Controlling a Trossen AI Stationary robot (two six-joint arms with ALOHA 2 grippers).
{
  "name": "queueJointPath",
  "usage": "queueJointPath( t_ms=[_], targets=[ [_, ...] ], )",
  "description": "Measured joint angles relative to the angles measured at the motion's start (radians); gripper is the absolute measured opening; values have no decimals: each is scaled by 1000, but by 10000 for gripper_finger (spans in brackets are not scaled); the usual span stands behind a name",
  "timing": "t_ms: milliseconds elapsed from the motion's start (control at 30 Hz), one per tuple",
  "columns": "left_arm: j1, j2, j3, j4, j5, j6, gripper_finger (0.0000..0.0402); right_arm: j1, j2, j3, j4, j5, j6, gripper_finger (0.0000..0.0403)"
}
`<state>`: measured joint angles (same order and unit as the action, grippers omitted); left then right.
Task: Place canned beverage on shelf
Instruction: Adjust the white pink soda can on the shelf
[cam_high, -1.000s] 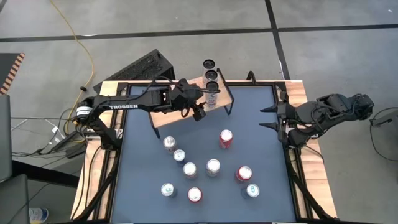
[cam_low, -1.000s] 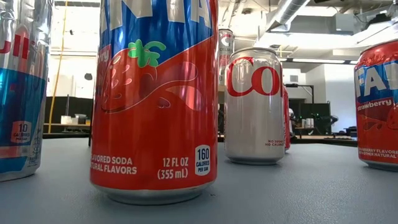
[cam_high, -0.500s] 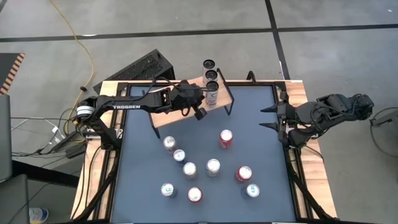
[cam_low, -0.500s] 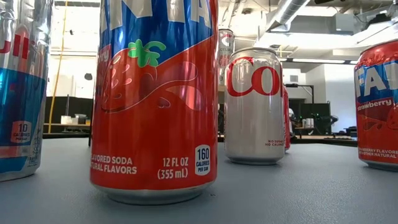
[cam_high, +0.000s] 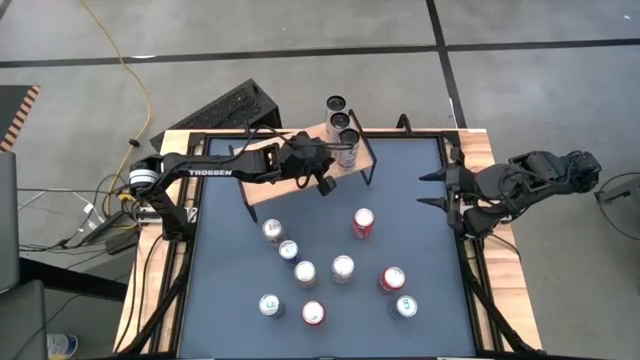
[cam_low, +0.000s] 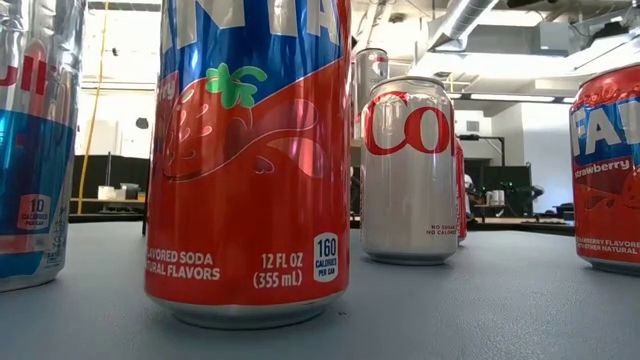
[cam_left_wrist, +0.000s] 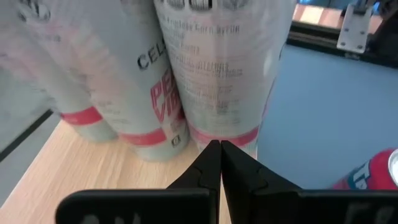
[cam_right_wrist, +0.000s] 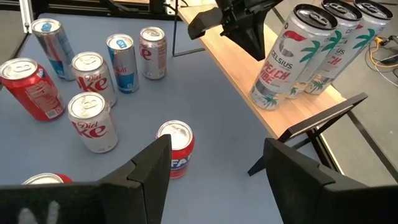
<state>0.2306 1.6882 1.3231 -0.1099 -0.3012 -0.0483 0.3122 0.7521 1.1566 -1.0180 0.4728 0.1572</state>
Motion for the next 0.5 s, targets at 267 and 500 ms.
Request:
queueJointPath(
  t_ms=[267,500],
  targets=[
    [5,-14,1,1,-76,30,0,0,0,-25,2,0,1,240],
    [54,-13,1,-1,-44,53,0,0,3,-25,2,0,1,240]
  ],
)
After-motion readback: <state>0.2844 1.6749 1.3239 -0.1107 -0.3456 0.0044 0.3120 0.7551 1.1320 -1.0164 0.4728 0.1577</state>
